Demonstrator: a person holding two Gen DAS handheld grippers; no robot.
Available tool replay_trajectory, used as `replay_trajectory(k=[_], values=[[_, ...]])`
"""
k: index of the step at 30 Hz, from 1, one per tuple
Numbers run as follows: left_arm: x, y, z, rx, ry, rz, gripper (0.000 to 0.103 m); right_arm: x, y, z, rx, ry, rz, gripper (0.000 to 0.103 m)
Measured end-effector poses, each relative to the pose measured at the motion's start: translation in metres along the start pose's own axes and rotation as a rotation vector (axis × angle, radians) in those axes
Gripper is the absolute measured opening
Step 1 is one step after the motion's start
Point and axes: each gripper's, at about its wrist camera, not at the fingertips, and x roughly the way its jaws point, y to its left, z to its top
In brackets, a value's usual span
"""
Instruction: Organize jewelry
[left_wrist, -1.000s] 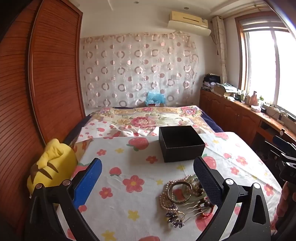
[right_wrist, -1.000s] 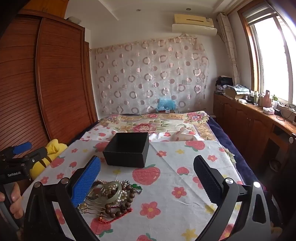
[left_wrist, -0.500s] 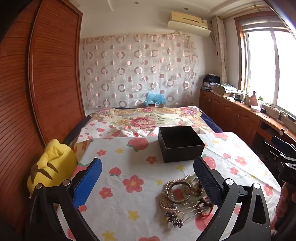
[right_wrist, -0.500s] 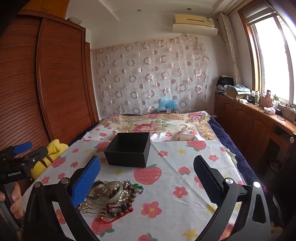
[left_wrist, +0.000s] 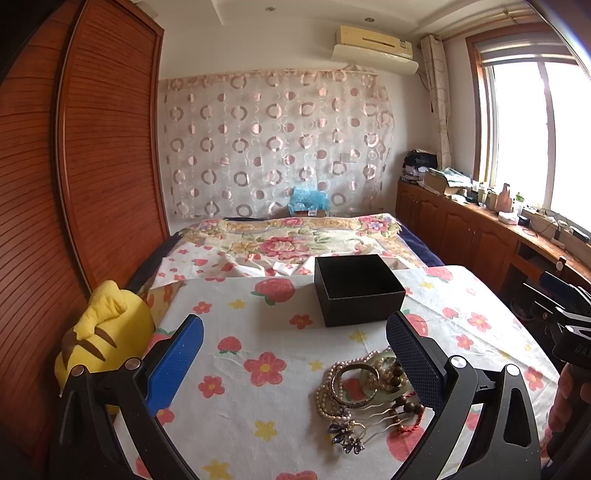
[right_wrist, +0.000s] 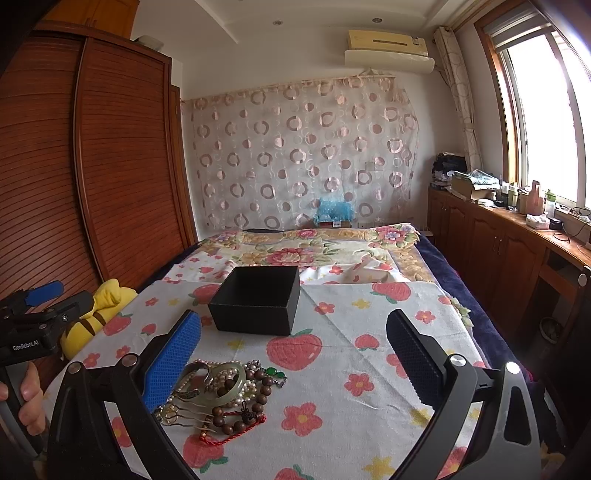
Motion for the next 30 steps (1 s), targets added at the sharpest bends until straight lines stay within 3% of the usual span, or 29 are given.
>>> replay_trajectory(k=[30], values=[[-0.009,-0.003,0.011,-0.001,-0.013,-0.002,0.096,0.000,0.001,-0.001,-0.002,0.000,0.006,0.101]])
